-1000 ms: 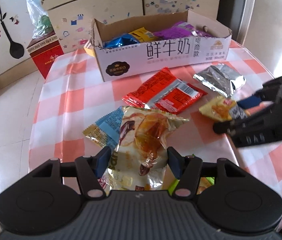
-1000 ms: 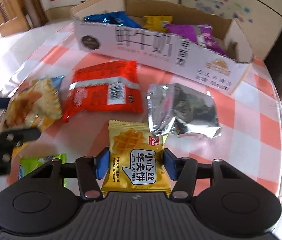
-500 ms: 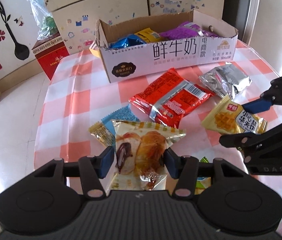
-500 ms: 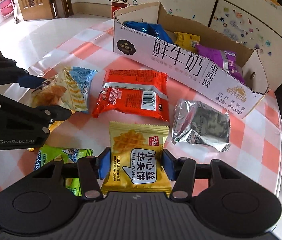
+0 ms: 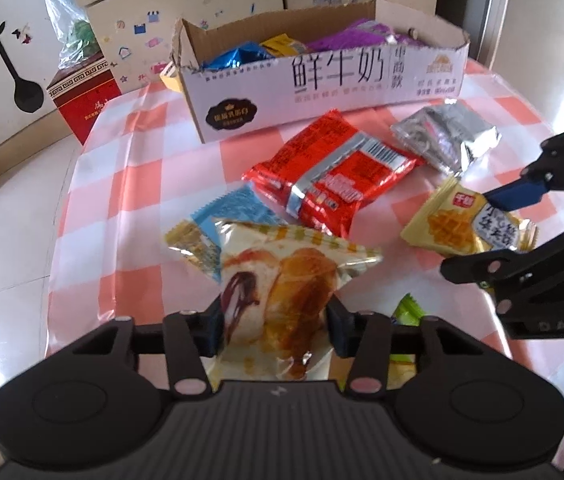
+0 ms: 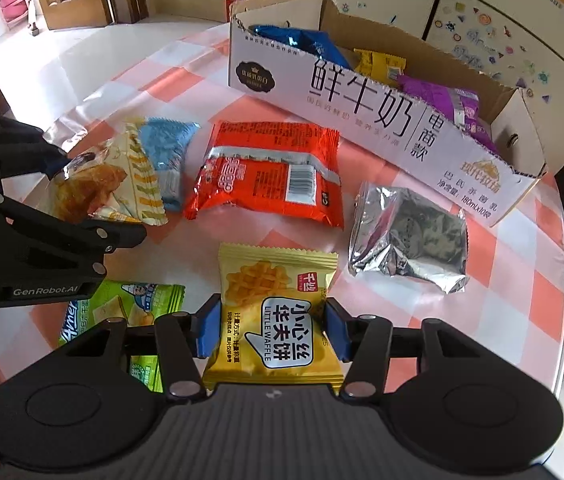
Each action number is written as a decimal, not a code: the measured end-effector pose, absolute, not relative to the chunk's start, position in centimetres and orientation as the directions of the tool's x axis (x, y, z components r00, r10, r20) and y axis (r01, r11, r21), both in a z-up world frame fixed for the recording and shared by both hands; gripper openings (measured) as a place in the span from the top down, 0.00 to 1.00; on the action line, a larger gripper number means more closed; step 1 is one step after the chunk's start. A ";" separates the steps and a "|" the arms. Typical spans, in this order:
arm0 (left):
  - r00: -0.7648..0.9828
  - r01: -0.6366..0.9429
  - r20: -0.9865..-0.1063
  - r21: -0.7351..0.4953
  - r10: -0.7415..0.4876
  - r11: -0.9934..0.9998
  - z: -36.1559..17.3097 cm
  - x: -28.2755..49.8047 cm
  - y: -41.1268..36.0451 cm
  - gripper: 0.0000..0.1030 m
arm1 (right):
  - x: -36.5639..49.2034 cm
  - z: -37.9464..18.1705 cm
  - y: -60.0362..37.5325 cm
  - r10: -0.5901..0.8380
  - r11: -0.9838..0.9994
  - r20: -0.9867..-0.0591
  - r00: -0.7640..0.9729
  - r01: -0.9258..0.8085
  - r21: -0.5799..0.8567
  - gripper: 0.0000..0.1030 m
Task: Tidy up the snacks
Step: 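Carry the waffle packet with the right tool while the left tool carries the croissant packet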
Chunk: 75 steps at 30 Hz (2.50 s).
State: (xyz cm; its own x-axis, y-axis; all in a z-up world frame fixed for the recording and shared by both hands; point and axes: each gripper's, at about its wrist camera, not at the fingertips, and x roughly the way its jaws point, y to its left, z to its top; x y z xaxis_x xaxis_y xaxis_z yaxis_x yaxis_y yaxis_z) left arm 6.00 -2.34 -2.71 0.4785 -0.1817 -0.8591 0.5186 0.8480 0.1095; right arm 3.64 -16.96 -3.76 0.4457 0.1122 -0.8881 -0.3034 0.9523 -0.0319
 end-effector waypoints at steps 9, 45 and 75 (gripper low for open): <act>0.538 0.521 -0.820 0.140 -0.196 0.842 -0.9 5.6 -2.7 0.56 | 3.7 -1.8 -16.8 0.121 0.946 -0.848 0.515 -0.318 -0.058 0.42; 0.674 0.455 -0.693 0.117 -0.255 0.883 4.8 7.6 -3.5 0.56 | 5.0 2.8 -19.4 0.091 0.966 -0.736 0.671 -0.238 -0.098 0.42; 0.743 0.415 -0.599 0.063 -0.298 0.908 7.8 16.9 -7.5 0.56 | 10.4 7.3 -24.8 0.008 1.000 -0.555 0.831 0.006 0.023 0.42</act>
